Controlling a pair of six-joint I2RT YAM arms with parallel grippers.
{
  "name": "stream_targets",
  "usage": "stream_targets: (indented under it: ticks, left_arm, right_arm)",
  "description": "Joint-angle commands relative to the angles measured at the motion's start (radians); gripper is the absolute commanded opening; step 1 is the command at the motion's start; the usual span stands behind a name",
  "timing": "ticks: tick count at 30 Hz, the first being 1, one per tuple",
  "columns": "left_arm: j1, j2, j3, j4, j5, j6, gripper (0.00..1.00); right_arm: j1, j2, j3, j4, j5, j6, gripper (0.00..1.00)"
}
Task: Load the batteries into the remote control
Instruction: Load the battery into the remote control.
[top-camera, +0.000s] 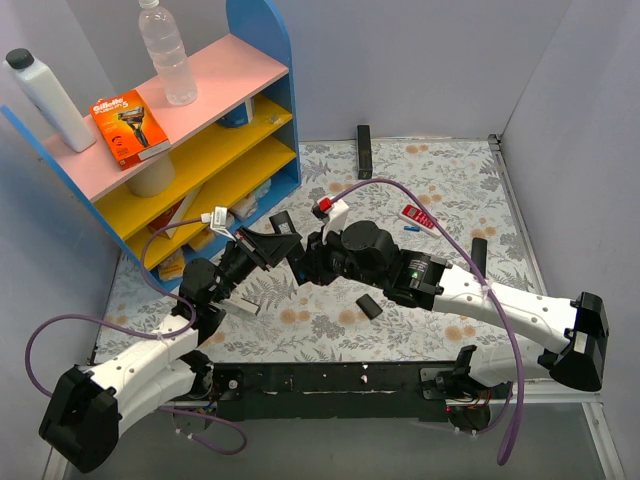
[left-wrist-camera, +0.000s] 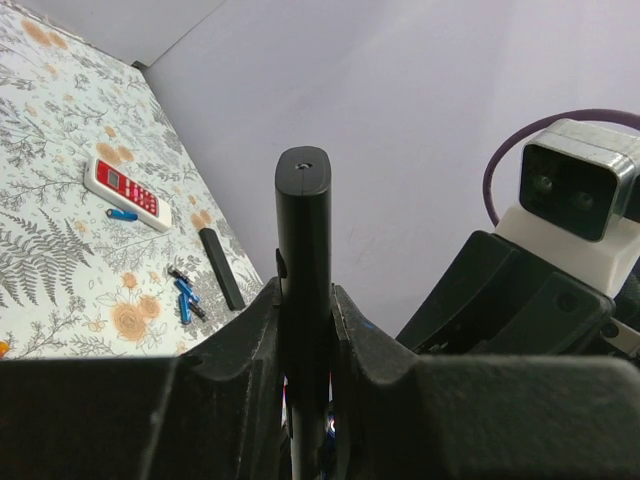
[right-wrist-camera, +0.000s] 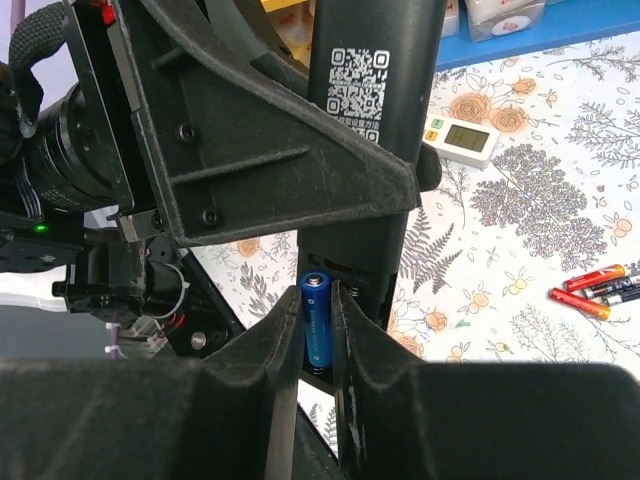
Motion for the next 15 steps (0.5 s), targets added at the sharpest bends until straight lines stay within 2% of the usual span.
stream_targets:
  ticks: [1, 10, 15]
  left_arm:
    - [-0.005, 0.0, -0.001, 0.13, 0.012, -0.067, 0.0]
    - [-0.008, 0.015, -0.021, 0.151, 0.02, -0.085, 0.0]
    - [-0.008, 0.015, -0.036, 0.165, 0.015, -0.102, 0.0]
  right_arm:
    - [0.007, 0.02, 0.039, -0.038, 0.034, -0.001, 0.27]
    - [0.007, 0.016, 0.061, -0.061, 0.073, -0.004, 0.38]
    - [0.007, 0.013, 0.076, -0.084, 0.091, -0.007, 0.4]
